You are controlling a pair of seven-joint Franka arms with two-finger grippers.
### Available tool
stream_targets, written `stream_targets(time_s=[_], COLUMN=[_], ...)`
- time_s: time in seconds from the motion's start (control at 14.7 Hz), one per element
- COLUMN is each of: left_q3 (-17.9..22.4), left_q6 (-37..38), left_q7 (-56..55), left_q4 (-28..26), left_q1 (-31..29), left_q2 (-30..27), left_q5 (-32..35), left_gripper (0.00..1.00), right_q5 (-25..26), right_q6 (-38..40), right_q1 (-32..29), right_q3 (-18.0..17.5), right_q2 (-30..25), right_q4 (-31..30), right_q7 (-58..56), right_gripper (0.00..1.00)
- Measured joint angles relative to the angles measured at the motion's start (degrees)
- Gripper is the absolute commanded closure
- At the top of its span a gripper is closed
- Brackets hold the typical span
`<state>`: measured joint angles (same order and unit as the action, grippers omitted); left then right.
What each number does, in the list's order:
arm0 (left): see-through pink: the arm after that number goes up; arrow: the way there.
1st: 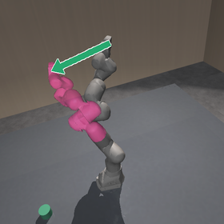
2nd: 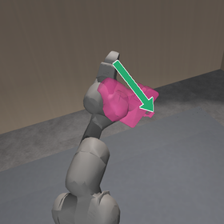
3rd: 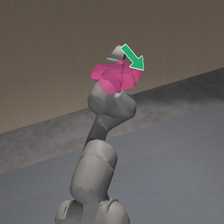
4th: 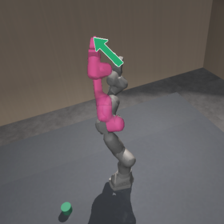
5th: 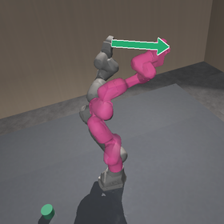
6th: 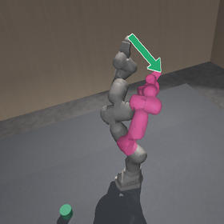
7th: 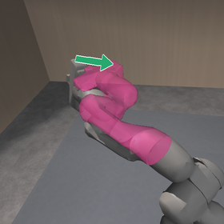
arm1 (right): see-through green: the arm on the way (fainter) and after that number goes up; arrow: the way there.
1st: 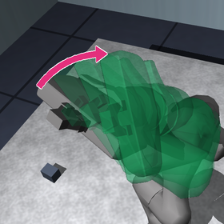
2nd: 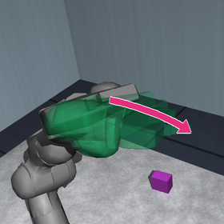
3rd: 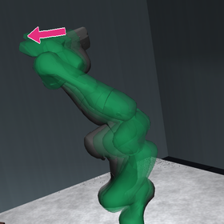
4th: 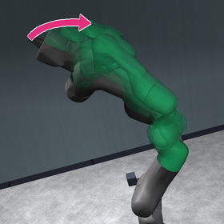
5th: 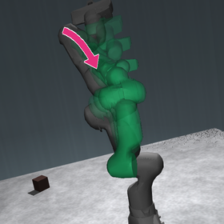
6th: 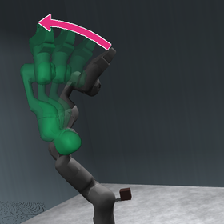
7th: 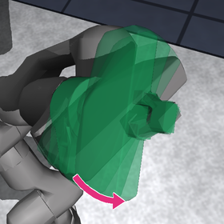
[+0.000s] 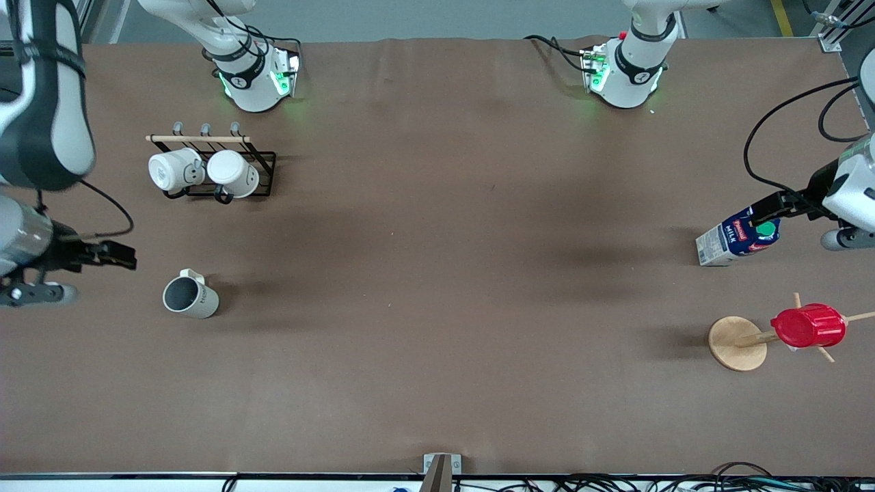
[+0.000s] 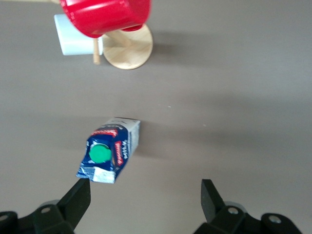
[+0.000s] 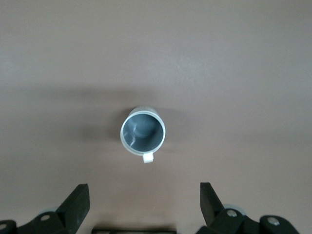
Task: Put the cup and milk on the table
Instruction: 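Reach the right gripper to the grey mug while the left gripper reaches the milk, then grasp the grey mug with the right gripper while the left gripper grasps the milk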
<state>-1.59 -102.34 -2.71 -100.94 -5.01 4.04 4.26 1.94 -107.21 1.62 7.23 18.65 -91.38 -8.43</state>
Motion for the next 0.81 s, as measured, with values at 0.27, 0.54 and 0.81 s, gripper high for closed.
stream_targets(time_s=[0.27,0.54,0.81], left_q3=[0.1,0.1,0.0], left_q6=[-8.2,-12.5,-16.2], left_q7=[6.3,8.4,8.4], left_q4=[-5.8,-8.7,-10.9], left_q1=[-6.0,-8.4,-8.9], left_q2=[0.8,2.5,4.3], left_q5=[0.3,0.3,0.3], left_gripper=[0.00,0.00,0.00], right_q5=[-0.3,-2.0,-3.8], right_q6=[-9.3,-18.3,-27.0], right_q1=[-1.0,-2.0,-2.5], right_q3=[0.1,0.1,0.1], right_q2=[6.9,10.6,10.8], right_q4=[-3.6,-8.4,-14.4], right_q7=[-0.6,-3.4,-4.4], right_gripper=[0.00,0.00,0.02])
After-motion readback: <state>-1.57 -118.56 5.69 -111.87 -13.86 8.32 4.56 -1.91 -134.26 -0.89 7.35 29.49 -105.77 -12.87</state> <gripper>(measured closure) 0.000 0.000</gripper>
